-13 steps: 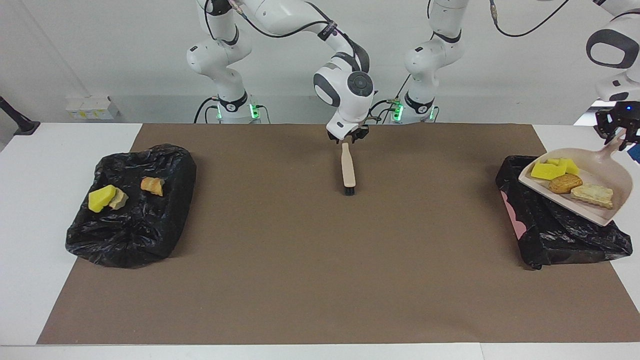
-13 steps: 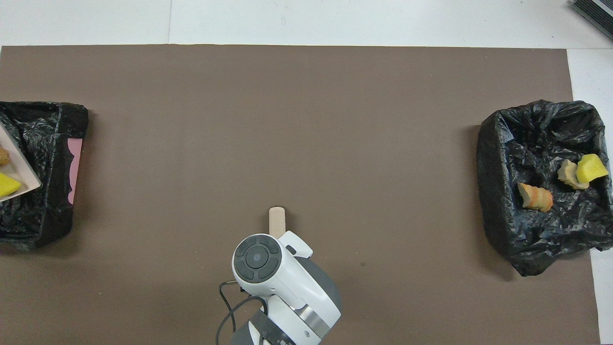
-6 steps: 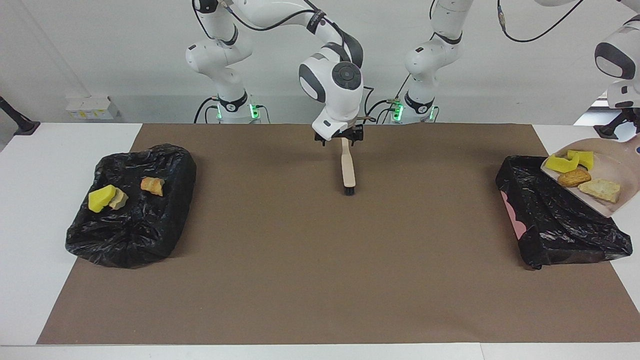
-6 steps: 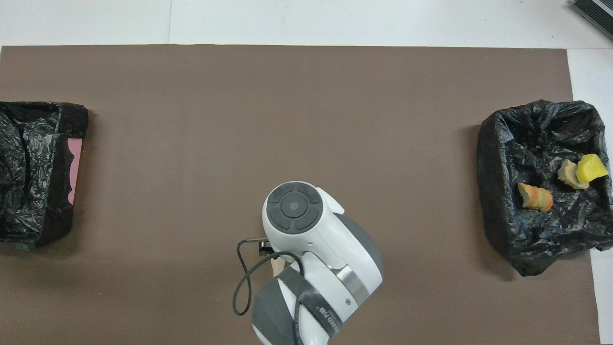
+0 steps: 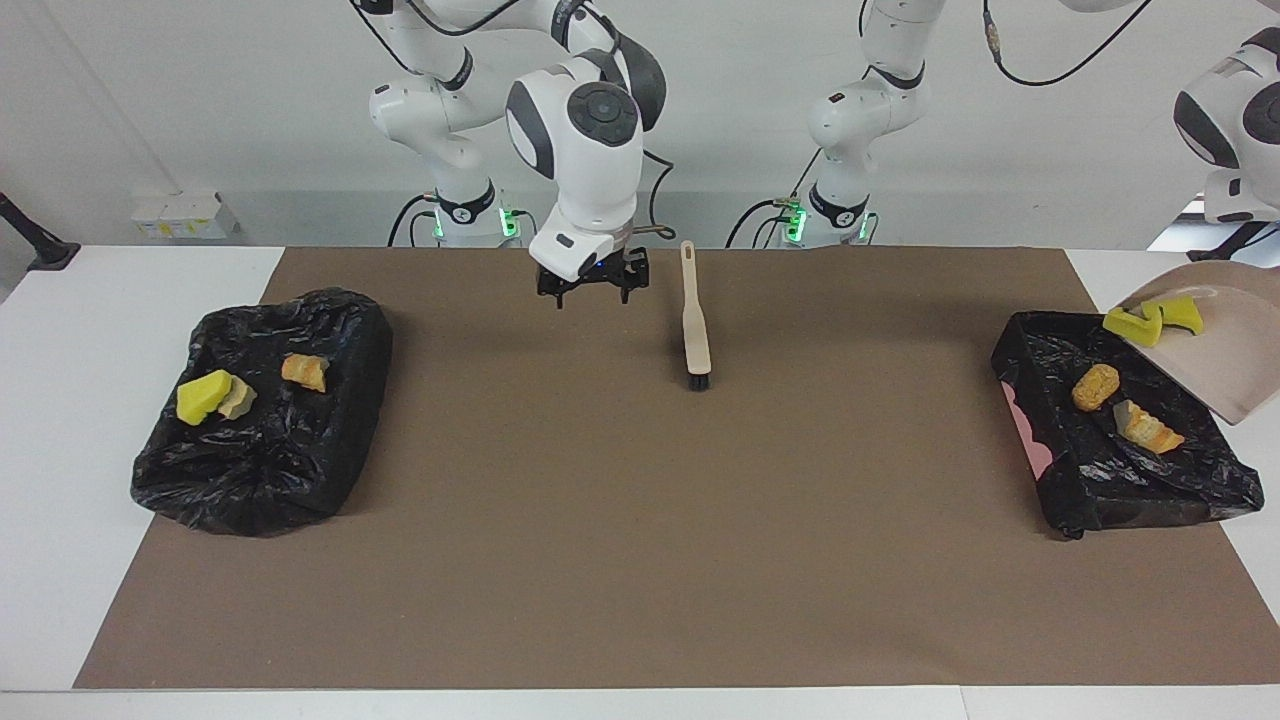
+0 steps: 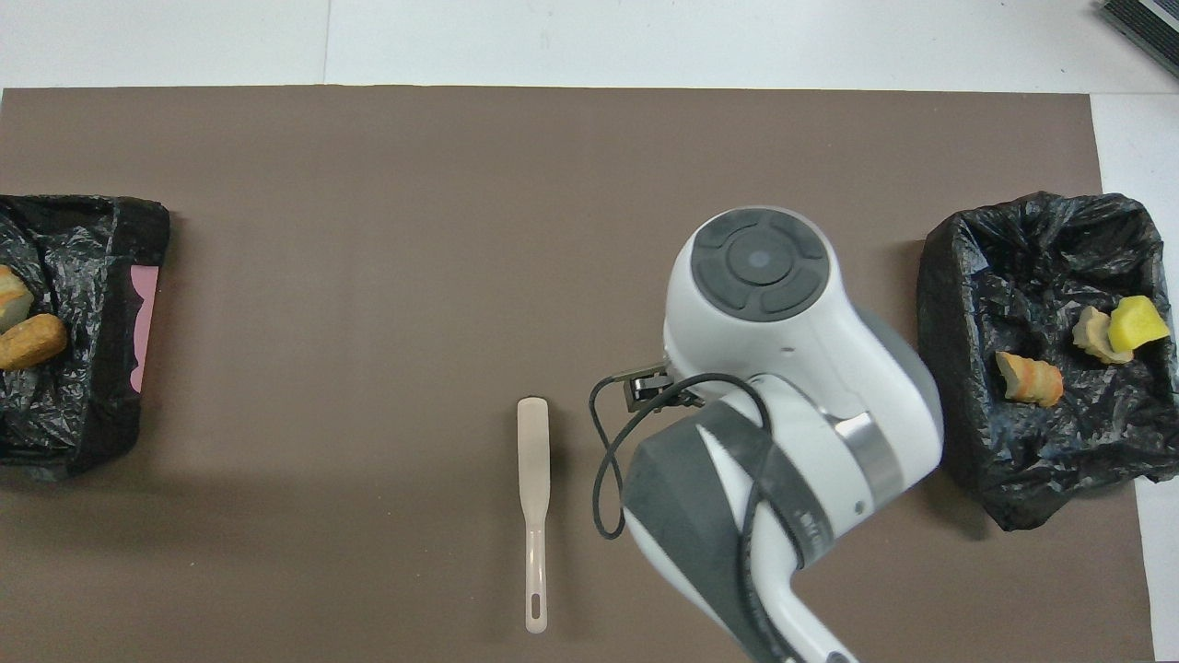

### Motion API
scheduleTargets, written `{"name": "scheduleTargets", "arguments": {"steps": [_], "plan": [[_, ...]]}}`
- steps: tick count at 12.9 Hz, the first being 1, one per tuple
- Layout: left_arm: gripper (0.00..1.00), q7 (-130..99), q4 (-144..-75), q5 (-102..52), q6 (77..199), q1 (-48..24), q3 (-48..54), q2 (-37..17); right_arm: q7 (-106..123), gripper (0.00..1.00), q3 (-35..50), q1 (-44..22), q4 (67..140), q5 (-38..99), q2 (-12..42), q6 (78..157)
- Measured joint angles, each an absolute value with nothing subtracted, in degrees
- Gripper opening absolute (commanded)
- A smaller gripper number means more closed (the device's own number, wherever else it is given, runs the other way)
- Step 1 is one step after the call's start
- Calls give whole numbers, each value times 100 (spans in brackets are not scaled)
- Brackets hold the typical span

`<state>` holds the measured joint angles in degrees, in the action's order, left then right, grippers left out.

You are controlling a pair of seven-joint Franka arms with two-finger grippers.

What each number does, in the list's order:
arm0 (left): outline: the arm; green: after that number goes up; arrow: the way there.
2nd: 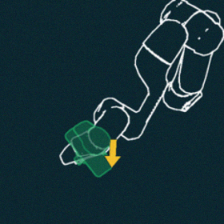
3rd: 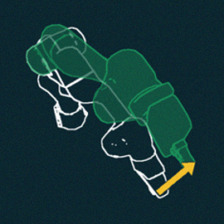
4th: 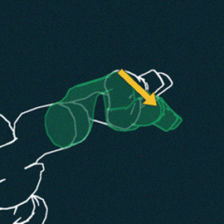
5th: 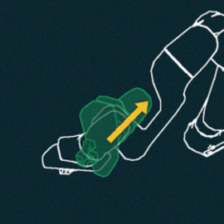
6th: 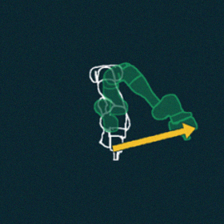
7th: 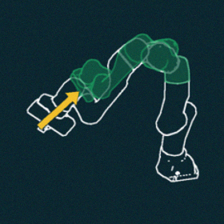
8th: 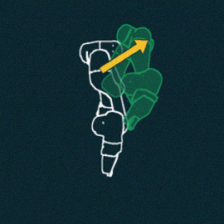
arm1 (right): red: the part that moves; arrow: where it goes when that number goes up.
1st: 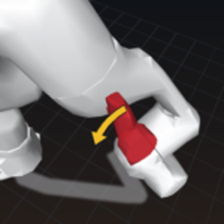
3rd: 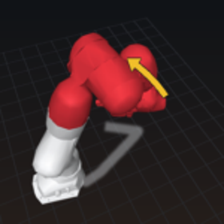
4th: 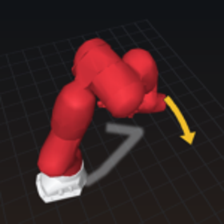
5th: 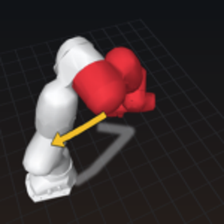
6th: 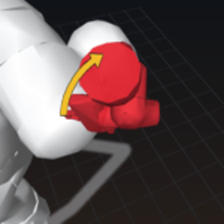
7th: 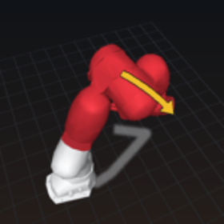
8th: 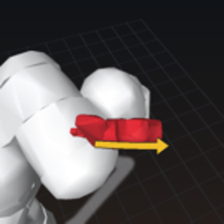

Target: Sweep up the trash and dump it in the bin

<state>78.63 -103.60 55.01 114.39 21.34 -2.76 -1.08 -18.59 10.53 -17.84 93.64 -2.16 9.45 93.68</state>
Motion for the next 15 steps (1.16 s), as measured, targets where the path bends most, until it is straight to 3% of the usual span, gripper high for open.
{"name": "scheduleTargets", "arguments": {"steps": [6, 15], "plan": [[0, 7830, -10017, 5991, 10465, 1382, -206, -49, -192, 100, 1032, -425, 9079, -487, 733, 9256], [0, 5619, -10015, 2461, 10122, 863, -145, -80, -195, 100, 1027, 482, 9062, -486, 520, 9256]]}}
